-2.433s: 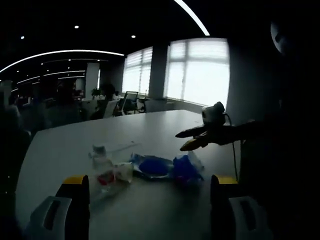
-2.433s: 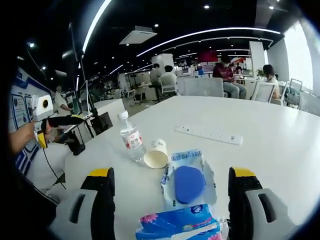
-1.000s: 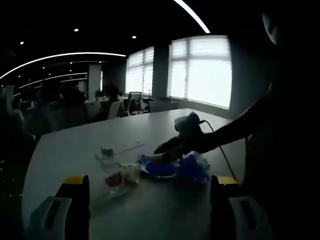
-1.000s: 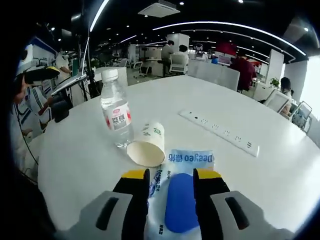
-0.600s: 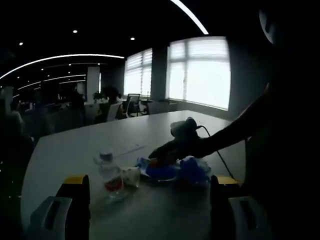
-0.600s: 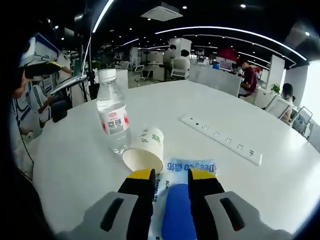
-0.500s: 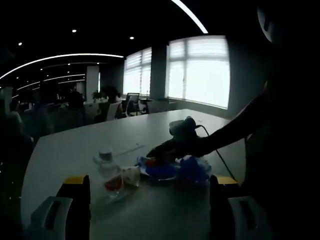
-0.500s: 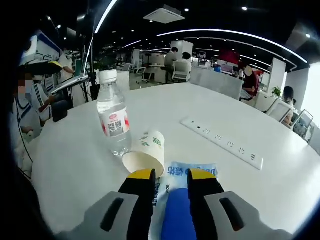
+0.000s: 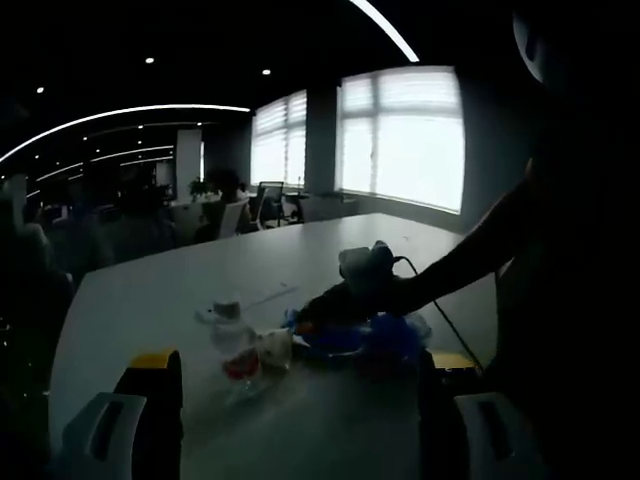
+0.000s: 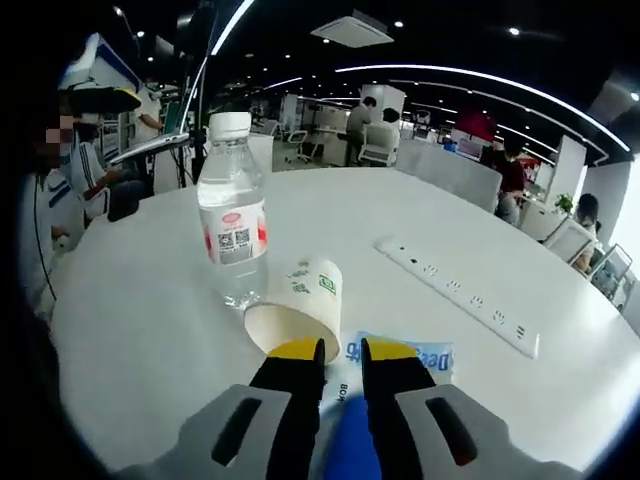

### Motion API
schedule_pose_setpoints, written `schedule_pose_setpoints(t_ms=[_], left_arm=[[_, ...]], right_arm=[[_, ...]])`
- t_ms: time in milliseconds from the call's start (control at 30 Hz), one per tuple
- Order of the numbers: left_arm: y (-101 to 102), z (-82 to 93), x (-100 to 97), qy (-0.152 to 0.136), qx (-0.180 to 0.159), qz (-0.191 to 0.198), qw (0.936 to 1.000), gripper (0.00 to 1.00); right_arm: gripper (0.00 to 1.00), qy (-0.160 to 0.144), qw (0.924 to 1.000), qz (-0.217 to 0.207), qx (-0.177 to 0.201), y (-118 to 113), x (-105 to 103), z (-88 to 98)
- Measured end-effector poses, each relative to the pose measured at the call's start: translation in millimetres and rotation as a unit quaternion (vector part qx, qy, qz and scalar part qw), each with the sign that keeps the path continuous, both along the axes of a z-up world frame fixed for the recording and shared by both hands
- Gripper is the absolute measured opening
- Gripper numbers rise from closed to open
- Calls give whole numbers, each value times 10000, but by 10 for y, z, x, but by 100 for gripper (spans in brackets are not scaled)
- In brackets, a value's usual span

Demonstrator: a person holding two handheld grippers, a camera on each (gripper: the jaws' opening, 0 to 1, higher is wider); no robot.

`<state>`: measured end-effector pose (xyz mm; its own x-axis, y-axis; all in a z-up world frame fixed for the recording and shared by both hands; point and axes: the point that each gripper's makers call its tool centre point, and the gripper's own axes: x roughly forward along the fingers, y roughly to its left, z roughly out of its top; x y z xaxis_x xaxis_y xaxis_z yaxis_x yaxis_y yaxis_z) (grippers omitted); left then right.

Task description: Arrange the tabletop items into an orderly group along one side of the table until the central work area is clear of visible clutter.

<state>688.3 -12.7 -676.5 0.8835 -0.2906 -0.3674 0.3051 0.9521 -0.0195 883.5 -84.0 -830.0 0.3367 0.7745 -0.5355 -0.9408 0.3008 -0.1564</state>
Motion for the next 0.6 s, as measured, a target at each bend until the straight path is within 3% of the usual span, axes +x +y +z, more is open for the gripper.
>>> schedule_pose_setpoints(t_ms=[600], left_arm=[[105, -27, 13, 87, 22, 156, 9998, 94]], right_arm=[[0, -107, 9999, 22, -67, 111, 32, -107]])
